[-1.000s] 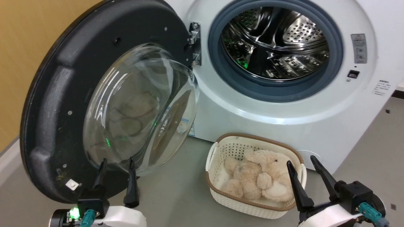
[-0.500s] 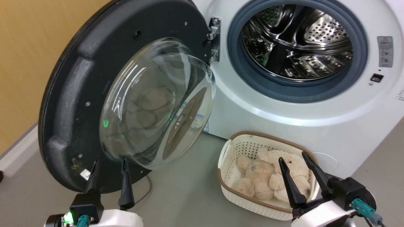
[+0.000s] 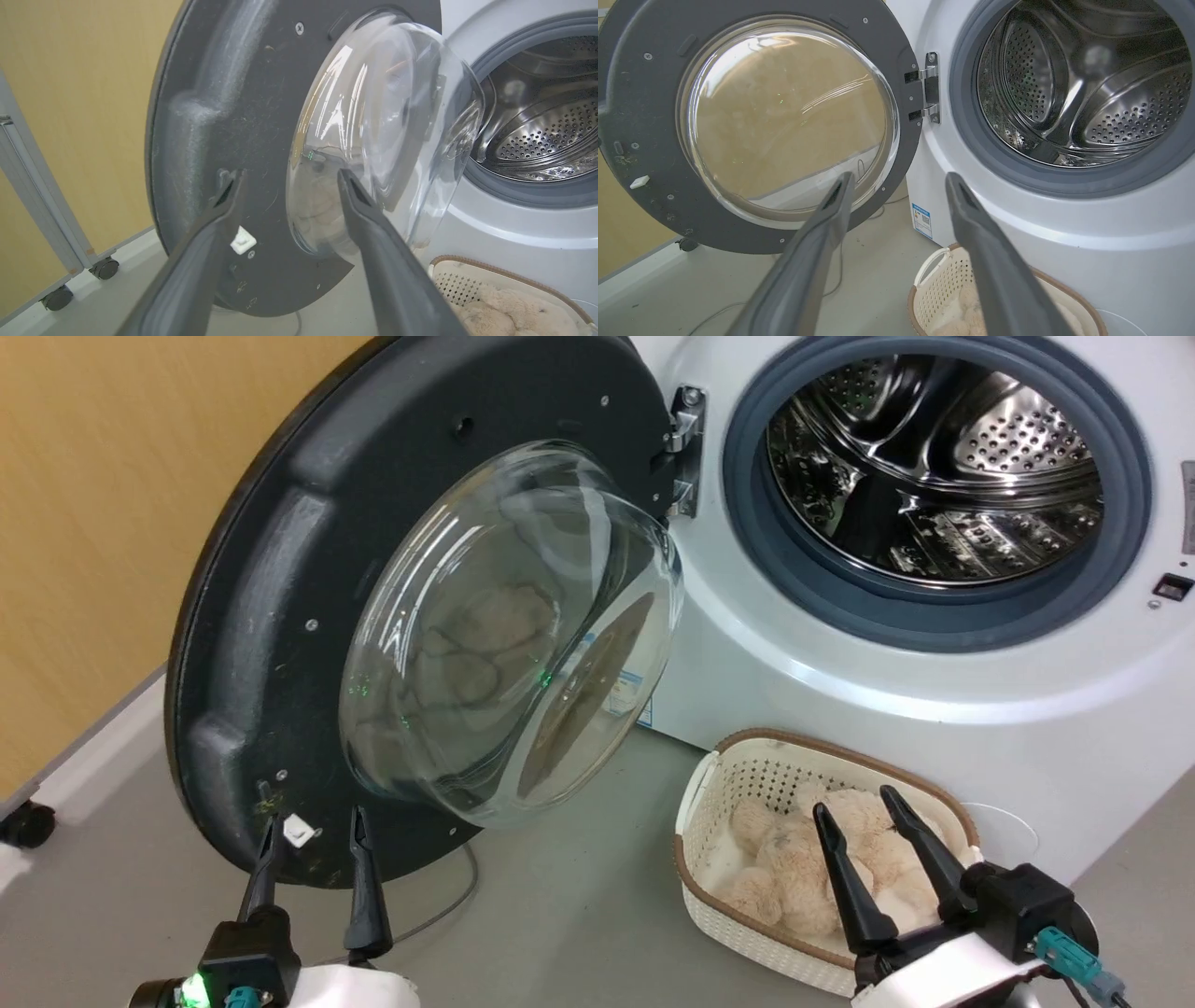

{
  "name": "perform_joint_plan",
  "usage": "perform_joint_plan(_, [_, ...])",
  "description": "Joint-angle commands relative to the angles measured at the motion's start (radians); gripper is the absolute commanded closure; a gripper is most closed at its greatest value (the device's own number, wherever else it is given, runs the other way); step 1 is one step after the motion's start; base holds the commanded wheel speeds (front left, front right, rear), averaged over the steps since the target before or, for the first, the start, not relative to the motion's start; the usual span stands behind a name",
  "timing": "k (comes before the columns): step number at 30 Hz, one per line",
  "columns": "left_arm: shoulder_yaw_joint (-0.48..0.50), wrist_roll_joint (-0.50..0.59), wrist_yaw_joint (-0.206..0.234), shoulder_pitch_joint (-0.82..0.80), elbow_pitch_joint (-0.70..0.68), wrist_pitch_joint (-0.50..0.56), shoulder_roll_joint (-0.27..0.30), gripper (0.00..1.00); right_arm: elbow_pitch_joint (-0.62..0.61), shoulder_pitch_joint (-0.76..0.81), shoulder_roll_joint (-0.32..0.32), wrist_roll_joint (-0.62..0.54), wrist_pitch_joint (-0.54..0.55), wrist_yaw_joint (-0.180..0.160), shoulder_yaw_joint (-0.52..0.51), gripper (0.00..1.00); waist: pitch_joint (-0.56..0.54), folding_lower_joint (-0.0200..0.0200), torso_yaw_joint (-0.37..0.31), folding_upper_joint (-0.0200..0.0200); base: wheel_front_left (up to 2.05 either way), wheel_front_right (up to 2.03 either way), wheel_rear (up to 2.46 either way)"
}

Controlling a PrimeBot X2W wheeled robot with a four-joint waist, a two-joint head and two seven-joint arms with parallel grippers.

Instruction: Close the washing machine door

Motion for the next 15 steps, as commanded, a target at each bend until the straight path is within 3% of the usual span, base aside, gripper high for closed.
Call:
perform_joint_plan(1, [0.000, -0.009, 0.005, 0.015, -0.005, -0.009, 0.001, 0.00, 0.005, -0.017, -0.005, 0.008, -0.012, 0.001, 0.005, 0.00, 0.000, 0.0000, 0.005, 0.0000, 0.00, 0.00, 0.00])
perform_joint_plan(15, [-0.003, -0.018, 0.027, 0.023, -0.006, -0.039, 0.001, 0.00, 0.017, -0.021, -0.009, 0.034, -0.042, 0.001, 0.025, 0.00, 0.005, 0.0000, 0.066, 0.0000, 0.00, 0.00, 0.00])
